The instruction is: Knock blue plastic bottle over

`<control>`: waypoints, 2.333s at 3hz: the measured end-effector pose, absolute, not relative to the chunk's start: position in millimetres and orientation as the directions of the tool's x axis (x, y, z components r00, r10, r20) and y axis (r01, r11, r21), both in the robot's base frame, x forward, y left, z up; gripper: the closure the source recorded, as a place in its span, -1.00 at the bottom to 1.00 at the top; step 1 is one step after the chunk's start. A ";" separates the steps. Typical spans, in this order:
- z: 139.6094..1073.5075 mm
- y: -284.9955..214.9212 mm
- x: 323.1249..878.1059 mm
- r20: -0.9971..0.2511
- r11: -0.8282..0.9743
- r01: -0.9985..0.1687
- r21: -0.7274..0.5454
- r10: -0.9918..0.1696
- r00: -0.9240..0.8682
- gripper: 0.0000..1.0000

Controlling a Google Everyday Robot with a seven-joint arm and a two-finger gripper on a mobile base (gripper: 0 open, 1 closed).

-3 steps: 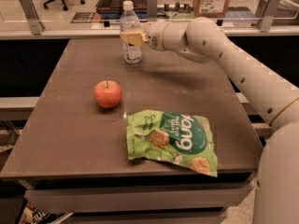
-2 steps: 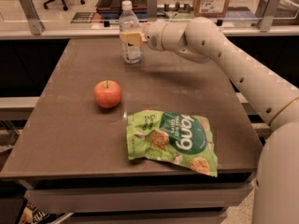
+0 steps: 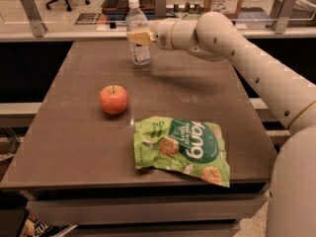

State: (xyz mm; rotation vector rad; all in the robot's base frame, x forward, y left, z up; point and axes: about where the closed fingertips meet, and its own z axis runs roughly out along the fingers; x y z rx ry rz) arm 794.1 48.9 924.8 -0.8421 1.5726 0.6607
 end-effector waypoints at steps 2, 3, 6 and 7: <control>938.8 26.8 789.6 -0.947 0.626 -0.774 -0.098 -0.298 -0.122 1.00; 932.2 6.9 790.0 -0.910 0.673 -0.726 -0.139 -0.377 -0.174 1.00; 930.4 -29.6 780.7 -0.725 0.710 -0.613 -0.348 -0.618 -0.304 1.00; 926.9 -25.8 777.2 -0.654 0.670 -0.637 -0.382 -0.683 -0.325 1.00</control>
Offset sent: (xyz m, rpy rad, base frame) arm -0.0069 -0.0534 0.0204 -0.2816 0.0772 -0.1501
